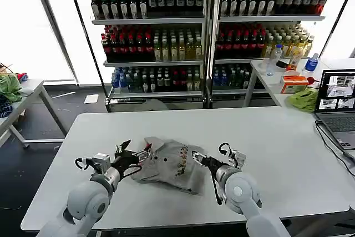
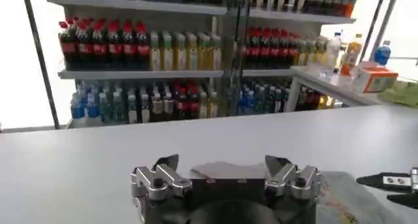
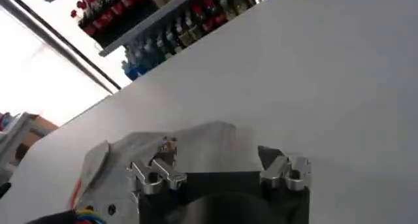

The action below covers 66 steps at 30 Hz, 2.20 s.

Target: Fold and organize the clothes.

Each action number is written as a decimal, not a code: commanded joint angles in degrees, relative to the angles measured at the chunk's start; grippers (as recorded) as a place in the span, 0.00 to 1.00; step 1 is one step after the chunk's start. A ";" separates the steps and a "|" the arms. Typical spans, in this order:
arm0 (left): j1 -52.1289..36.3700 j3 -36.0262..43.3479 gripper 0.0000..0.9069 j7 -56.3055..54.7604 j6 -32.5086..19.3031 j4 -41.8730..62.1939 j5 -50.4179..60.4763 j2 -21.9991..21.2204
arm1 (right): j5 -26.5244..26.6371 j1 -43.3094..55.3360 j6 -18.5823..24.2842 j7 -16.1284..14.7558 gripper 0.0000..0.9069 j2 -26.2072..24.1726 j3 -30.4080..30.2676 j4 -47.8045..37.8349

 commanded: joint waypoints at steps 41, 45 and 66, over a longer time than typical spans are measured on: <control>1.81 -2.09 1.00 -1.12 0.59 -1.45 -0.59 -1.44 | -8.29 14.78 -0.13 -10.67 0.00 -13.26 -6.03 -15.24; 1.72 -1.89 1.00 -1.13 0.63 -1.46 -0.57 -2.01 | -11.97 15.97 -0.08 -12.72 0.00 -12.43 -6.01 -17.76; 4.43 -2.96 1.00 -1.20 0.87 -3.04 -0.43 -2.88 | -24.23 8.37 0.07 -14.87 1.00 -13.31 2.60 -3.98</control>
